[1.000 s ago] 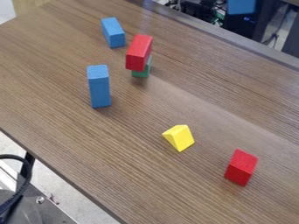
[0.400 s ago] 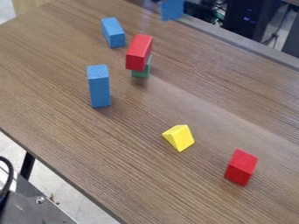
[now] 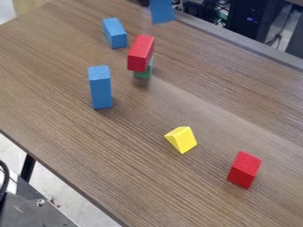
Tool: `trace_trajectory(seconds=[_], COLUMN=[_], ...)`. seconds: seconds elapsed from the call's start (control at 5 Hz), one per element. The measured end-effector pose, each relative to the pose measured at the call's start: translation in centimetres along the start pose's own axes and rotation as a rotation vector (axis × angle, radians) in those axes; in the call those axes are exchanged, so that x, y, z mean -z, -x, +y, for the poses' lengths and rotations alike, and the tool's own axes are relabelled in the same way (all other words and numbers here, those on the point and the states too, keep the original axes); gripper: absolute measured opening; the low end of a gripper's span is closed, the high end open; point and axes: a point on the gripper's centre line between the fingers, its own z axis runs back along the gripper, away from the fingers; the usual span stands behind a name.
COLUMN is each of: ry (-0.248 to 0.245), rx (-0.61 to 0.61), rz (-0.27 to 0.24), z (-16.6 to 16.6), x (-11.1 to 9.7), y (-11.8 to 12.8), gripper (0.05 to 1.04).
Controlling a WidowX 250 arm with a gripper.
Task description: Put the blue rectangular block on top of the red block
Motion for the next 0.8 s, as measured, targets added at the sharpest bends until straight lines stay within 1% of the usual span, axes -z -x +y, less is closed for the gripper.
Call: trace_trajectory(seconds=[0.4,0.6,0.8], ry=[-0.029,-0.040,-0.043], rx=[0.022,0.019,0.016], rz=[0.043,0.051,0.046], z=[0.5,0.8,1.1], x=[2.6,3.3,3.5], y=[0.4,0.0,-0.7], gripper=[0.562,0.562,0.562])
